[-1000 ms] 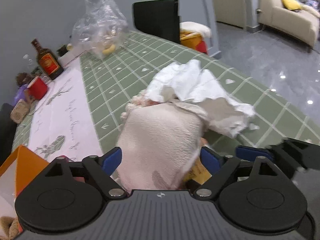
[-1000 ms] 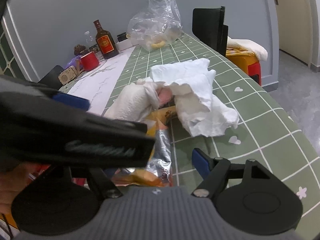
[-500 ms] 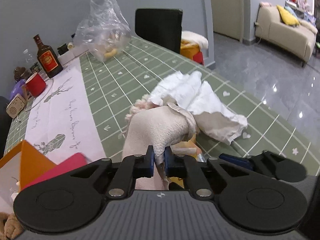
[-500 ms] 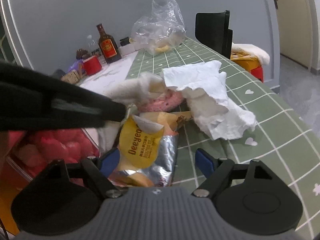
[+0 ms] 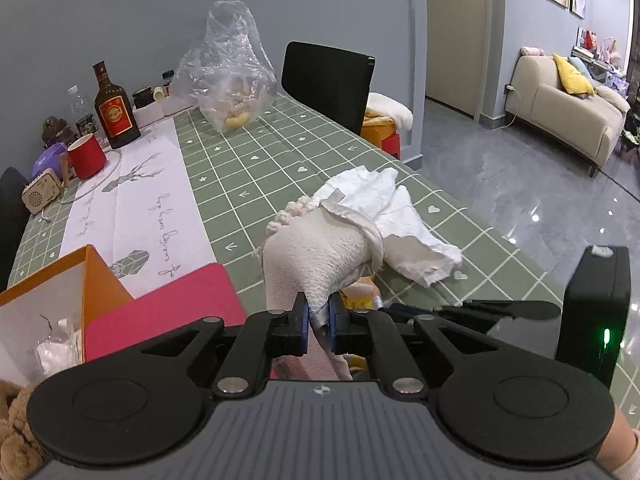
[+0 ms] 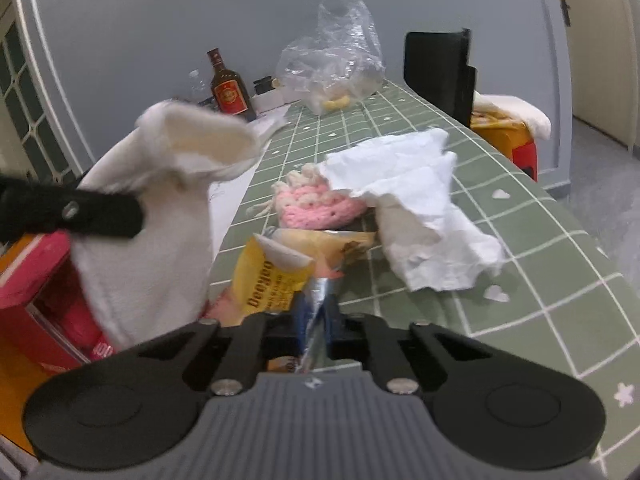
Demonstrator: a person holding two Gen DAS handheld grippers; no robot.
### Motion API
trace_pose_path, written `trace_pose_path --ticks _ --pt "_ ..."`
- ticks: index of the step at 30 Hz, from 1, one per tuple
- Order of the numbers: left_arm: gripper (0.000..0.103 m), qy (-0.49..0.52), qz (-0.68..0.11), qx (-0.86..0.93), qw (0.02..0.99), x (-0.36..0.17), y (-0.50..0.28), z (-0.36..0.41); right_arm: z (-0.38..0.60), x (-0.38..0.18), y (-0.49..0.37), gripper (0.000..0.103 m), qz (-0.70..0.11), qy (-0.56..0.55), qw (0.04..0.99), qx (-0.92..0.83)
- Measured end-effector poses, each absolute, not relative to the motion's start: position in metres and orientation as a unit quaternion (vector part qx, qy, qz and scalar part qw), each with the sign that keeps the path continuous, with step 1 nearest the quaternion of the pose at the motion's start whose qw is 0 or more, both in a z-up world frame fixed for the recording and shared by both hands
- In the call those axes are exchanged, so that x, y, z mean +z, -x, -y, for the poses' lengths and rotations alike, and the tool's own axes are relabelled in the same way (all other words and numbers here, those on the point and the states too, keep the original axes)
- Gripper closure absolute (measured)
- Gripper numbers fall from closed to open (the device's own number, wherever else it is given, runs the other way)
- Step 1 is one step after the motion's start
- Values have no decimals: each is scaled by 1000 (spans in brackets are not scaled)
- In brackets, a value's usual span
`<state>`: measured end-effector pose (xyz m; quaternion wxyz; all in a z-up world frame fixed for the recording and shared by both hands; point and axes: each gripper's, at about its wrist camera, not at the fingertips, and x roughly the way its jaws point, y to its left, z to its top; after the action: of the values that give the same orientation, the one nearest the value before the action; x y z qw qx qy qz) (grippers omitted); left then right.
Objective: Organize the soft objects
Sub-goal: 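Grasp the beige fuzzy sock with left tool while right tool grasps yellow Deeyeo packet, then carry the sock with left tool while right tool carries the packet to the orange box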
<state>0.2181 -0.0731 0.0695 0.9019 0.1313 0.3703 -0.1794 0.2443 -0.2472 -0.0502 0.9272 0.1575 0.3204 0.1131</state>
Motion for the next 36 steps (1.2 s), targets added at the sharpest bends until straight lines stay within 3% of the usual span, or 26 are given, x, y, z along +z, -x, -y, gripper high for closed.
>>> trace_pose_path --ticks 1,3,4,5,10,14,22,24,26,28,36 --pt "93 -129 -368 -180 903 72 -216 73 252 -50 -243 91 -314 -175 926 111" --pt "93 -125 -360 -183 906 76 -212 71 254 -49 -242 66 -305 -197 924 119" --pt "93 -123 -356 -183 908 79 -209 71 252 -49 -242 40 -300 -202 925 120" --pt "93 -121 -353 -185 909 82 -208 70 248 -48 -243 30 -296 -198 927 114" --pt "92 -104 -327 -195 919 100 -205 63 214 -51 -249 31 -277 -148 946 76" --pt "93 -92 -317 -190 924 105 -206 56 205 -56 -256 21 -281 -175 943 27" --pt "93 -82 -329 -188 922 94 -212 45 190 -65 -268 20 -297 -147 943 22" --pt "94 -83 -333 -185 921 92 -212 44 189 -65 -268 24 -300 -136 944 24" --pt "94 -86 -336 -180 920 89 -214 44 186 -64 -267 40 -304 -120 945 26" --pt "94 -90 -338 -176 920 87 -214 45 182 -64 -266 46 -308 -99 946 20" --pt "94 -95 -346 -163 919 86 -210 45 180 -62 -258 56 -303 -67 950 25"
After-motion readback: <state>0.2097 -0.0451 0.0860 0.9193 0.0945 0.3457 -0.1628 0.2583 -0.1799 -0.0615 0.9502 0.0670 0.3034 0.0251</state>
